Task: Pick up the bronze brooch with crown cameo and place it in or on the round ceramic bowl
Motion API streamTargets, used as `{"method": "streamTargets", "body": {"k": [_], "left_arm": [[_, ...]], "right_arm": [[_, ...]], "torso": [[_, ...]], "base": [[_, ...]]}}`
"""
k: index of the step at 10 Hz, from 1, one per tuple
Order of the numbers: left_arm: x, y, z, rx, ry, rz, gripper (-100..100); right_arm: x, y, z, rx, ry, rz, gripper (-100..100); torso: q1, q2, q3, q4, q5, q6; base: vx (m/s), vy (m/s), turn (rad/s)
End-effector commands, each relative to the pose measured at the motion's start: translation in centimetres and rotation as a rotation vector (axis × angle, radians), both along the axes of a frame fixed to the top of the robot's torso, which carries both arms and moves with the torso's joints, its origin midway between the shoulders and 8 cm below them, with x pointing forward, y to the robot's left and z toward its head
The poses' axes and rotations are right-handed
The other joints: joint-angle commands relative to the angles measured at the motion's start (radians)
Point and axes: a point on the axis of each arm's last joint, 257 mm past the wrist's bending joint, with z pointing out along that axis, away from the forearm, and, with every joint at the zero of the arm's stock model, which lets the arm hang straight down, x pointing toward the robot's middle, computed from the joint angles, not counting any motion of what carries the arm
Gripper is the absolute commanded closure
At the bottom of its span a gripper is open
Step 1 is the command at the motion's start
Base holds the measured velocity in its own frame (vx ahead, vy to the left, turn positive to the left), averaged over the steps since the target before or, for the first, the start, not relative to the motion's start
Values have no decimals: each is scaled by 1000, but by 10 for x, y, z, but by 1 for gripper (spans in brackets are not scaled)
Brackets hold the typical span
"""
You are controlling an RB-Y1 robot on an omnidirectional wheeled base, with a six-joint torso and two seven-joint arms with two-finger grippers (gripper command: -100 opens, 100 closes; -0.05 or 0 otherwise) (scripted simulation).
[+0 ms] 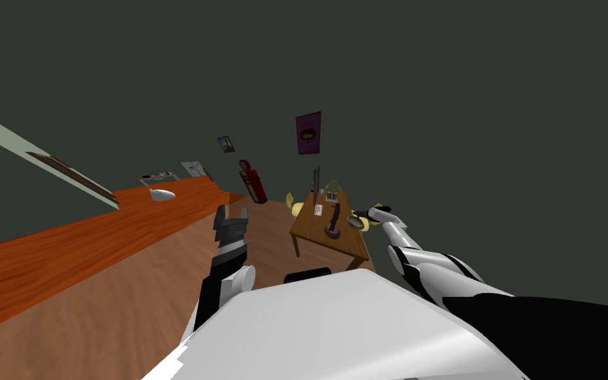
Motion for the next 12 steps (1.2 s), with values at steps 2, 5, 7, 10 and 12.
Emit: {"method": "streamTargets", "body": {"k": [2,5,7,10,12], "left_arm": [[0,0,0,0,0,0,0],[0,0,0,0,0,0,0],[0,0,0,0,0,0,0],[0,0,0,0,0,0,0],[0,0,0,0,0,0,0]], "right_arm": [[11,-4,22,-2,-7,9,-100],[25,-10,53,-6,-19,19,-100],[23,-8,48,-7,-17,19,0],[23,-8,48,-7,-17,19,0],[23,-8,48,-7,-17,19,0]], "torso": [[0,0,0,0,0,0],[-1,0,0,0,0,0],[-2,-1,0,0,0,0],[-3,-2,-1,-1,-1,0],[-3,-3,-1,-1,-1,0]], "base": [[-37,52,-18],[-40,43,-29],[-9,11,-3],[0,0,0],[0,0,0]]}}
